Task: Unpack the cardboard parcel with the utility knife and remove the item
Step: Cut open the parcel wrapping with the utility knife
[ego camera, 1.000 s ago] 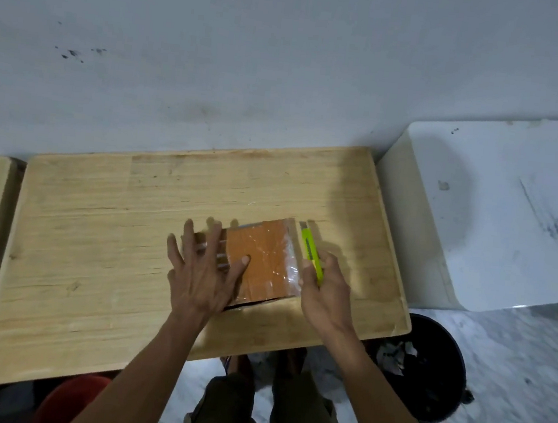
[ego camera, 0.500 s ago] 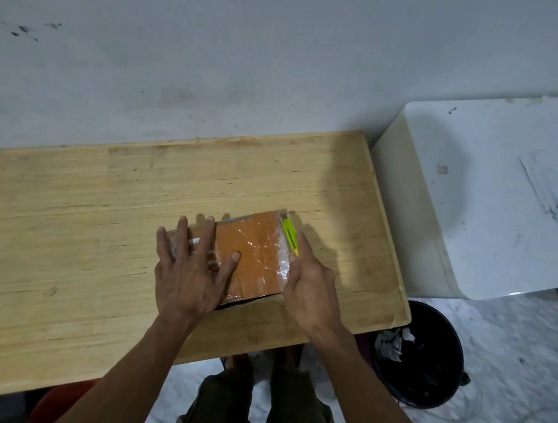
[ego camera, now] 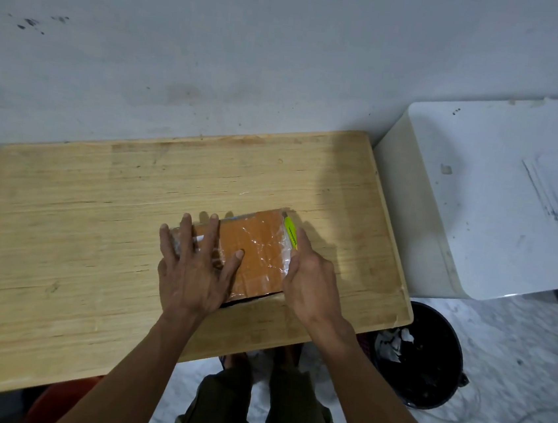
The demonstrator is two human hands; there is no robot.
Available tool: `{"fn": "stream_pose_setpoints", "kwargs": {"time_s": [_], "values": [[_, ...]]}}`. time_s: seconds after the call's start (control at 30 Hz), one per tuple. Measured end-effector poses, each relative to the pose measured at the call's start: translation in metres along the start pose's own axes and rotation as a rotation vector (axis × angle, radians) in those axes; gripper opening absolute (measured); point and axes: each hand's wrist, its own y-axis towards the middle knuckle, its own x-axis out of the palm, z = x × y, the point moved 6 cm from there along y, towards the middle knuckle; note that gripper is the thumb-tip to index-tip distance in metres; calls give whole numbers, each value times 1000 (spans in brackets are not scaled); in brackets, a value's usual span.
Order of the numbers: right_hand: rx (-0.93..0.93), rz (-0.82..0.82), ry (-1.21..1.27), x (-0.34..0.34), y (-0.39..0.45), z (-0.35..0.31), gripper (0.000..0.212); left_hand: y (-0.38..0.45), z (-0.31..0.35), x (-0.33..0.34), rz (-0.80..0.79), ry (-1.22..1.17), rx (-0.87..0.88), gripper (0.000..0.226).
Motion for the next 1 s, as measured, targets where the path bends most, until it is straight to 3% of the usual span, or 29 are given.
{"fn": "stream_pose_setpoints", "kwargs": {"time_s": [0.57,1.0], "values": [[70,-99,-108,-2,-30,0,73,-2,5,0,-78,-51,-22,77],[92,-74,-105,5,-57,16,66,-2,5,-3,-81,-91,-28,76]]}}
